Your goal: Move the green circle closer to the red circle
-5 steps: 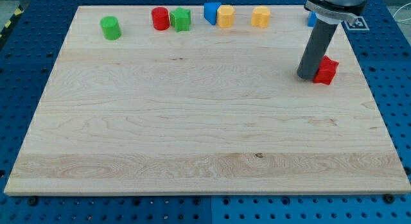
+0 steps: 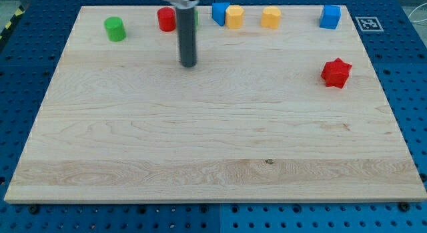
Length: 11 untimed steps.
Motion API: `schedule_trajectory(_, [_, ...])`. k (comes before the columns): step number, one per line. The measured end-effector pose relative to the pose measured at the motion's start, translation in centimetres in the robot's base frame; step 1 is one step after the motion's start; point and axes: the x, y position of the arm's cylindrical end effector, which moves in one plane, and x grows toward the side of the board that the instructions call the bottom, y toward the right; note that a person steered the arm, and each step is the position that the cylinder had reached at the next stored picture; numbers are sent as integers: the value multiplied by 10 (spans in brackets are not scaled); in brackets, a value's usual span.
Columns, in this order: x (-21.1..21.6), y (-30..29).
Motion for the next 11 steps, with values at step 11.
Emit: schedule_trajectory(11, [-69, -69])
